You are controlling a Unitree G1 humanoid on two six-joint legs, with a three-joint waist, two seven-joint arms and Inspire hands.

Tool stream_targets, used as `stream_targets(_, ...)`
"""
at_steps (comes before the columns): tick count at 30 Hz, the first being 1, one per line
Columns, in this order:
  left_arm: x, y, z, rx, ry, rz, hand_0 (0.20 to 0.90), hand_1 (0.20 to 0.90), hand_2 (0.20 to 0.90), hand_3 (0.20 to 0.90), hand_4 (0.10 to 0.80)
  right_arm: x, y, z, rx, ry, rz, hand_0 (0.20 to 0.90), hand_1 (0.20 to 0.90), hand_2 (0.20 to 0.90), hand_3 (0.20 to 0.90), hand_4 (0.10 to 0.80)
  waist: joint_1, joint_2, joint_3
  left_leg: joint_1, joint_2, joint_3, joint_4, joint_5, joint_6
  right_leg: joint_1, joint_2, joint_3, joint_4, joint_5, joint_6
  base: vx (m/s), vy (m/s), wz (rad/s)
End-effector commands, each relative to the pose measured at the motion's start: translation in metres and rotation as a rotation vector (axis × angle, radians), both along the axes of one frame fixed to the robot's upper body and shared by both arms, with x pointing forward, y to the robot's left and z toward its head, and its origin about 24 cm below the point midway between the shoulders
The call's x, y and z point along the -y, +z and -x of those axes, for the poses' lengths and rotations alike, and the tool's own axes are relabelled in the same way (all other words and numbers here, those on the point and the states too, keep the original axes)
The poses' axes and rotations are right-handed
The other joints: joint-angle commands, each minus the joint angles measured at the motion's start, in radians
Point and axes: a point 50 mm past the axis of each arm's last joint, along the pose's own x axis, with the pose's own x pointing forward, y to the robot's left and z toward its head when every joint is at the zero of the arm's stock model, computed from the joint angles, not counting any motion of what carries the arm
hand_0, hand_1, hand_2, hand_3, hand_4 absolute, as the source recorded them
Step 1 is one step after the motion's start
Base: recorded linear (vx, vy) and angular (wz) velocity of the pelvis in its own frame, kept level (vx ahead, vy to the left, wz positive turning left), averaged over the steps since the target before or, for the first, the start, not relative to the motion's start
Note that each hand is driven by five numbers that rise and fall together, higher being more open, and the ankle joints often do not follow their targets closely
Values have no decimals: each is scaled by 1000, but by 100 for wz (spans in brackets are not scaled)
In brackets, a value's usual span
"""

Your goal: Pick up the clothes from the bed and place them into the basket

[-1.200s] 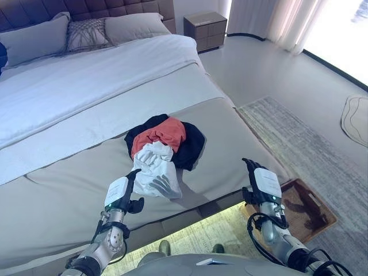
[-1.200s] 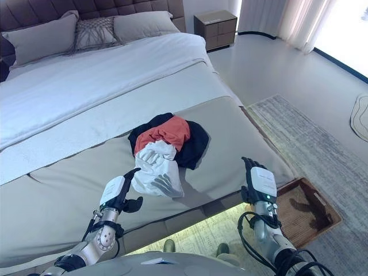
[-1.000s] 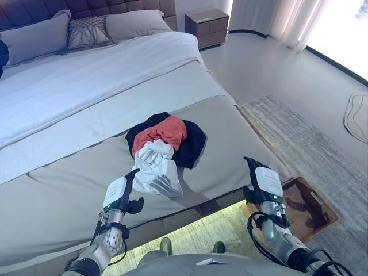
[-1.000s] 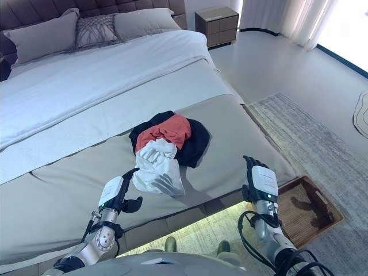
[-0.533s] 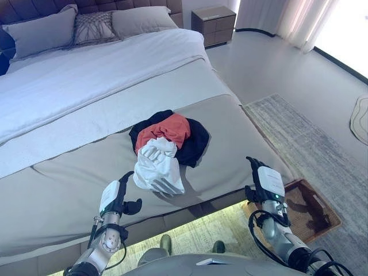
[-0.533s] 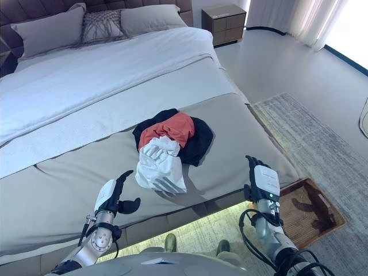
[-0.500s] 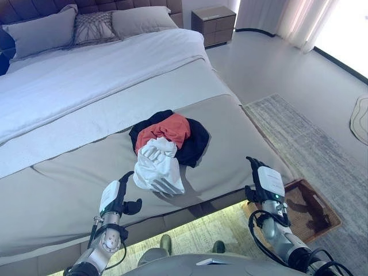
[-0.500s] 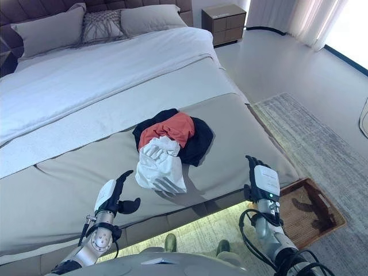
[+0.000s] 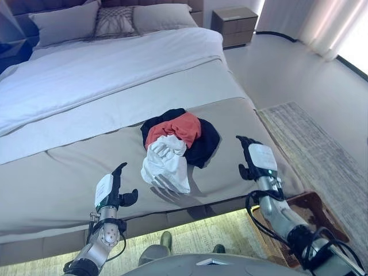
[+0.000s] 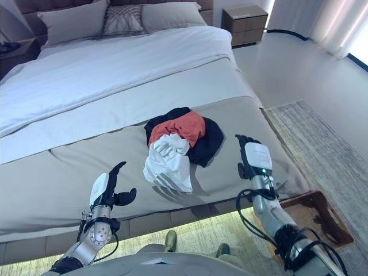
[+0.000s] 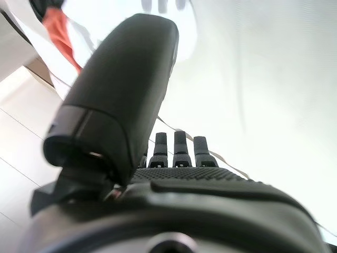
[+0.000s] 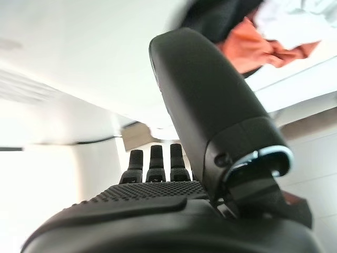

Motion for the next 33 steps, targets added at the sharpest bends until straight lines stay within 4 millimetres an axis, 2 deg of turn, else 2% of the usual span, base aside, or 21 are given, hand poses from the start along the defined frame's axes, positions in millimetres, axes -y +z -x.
stream_targets(1, -29, 40, -29, 189, 48, -68, 900, 900, 900, 900, 800, -34, 62, -46, 200, 154, 84, 900, 900, 900, 900, 800, 69, -56, 13, 31, -1, 0, 10, -83, -12, 14, -84, 33, 74, -56, 11, 87, 67, 18)
stream_targets(5, -28, 41, -30, 201, 41, -61, 900, 900, 900, 900, 800, -50, 88, -69, 214, 176, 152, 900, 900, 900, 900, 800, 117, -49, 57, -40, -12, -41, 89, -83, -11, -29, -106, -5, 155, -81, -4, -16, 76, 28)
stream_targets(9, -23, 55, -49, 283, 32, -9, 900, 900, 900, 900, 800, -63, 130, -98, 307, 164, 228, 900, 900, 900, 900, 800, 164, -27, 155, -166, -41, -83, 213, -94, -8, -122, -145, -38, 276, -112, -23, -171, 70, 37)
stream_targets(10, -24, 55, -49, 284, 32, -9, 900, 900, 900, 900, 800, -63, 130, -98, 308, 164, 228, 900, 900, 900, 900, 800, 163, -28, 155, -167, -41, -83, 214, -95, -8, -123, -145, -38, 277, -112, -23, -144, 53, 31)
stream_targets(11, -21, 61, -54, 320, 21, -7, 900, 900, 900, 900, 800, -66, 141, -105, 327, 154, 239, 900, 900, 900, 900, 800, 181, -19, 192, -202, -52, -87, 253, -100, -8, -144, -159, -47, 307, -114, -29, -87, 58, 26)
stream_targets(13, -22, 67, -57, 357, 23, -3, 900, 900, 900, 900, 800, -70, 148, -110, 340, 160, 251, 900, 900, 900, 900, 800, 201, -15, 228, -235, -64, -94, 293, -110, -8, -157, -172, -56, 334, -120, -31, -68, 52, 30)
stream_targets(16, -21, 78, -64, 409, 16, 24, 900, 900, 900, 900, 800, -78, 155, -118, 330, 152, 254, 900, 900, 900, 900, 800, 233, -17, 268, -271, -81, -105, 331, -121, 0, -173, -186, -71, 370, -129, -29, 2, 15, 19)
stream_targets(18, -19, 88, -68, 456, -19, 21, 900, 900, 900, 900, 800, -77, 159, -122, 326, 131, 261, 900, 900, 900, 900, 800, 255, -20, 298, -297, -94, -119, 374, -151, 1, -191, -186, -62, 410, -155, -23, 18, -30, 13)
stream_targets(25, -9, 116, -83, 563, -83, 42, 900, 900, 900, 900, 800, -76, 176, -136, 323, 87, 332, 900, 900, 900, 900, 800, 303, -10, 373, -401, -135, -155, 468, -165, 26, -287, -210, -74, 531, -174, -18, -48, 11, 17)
stream_targets(29, -5, 126, -86, 614, -98, 81, 900, 900, 900, 900, 800, -71, 179, -141, 281, 57, 396, 900, 900, 900, 900, 800, 317, -4, 399, -458, -156, -161, 519, -176, 42, -346, -223, -75, 597, -185, -13, -31, 29, 9)
stream_targets(33, 1, 136, -87, 668, -113, 121, 900, 900, 900, 900, 800, -58, 171, -143, 191, -28, 456, 900, 900, 900, 900, 800, 324, -2, 400, -531, -171, -159, 579, -196, 57, -419, -231, -72, 662, -196, -11, -23, 38, 7)
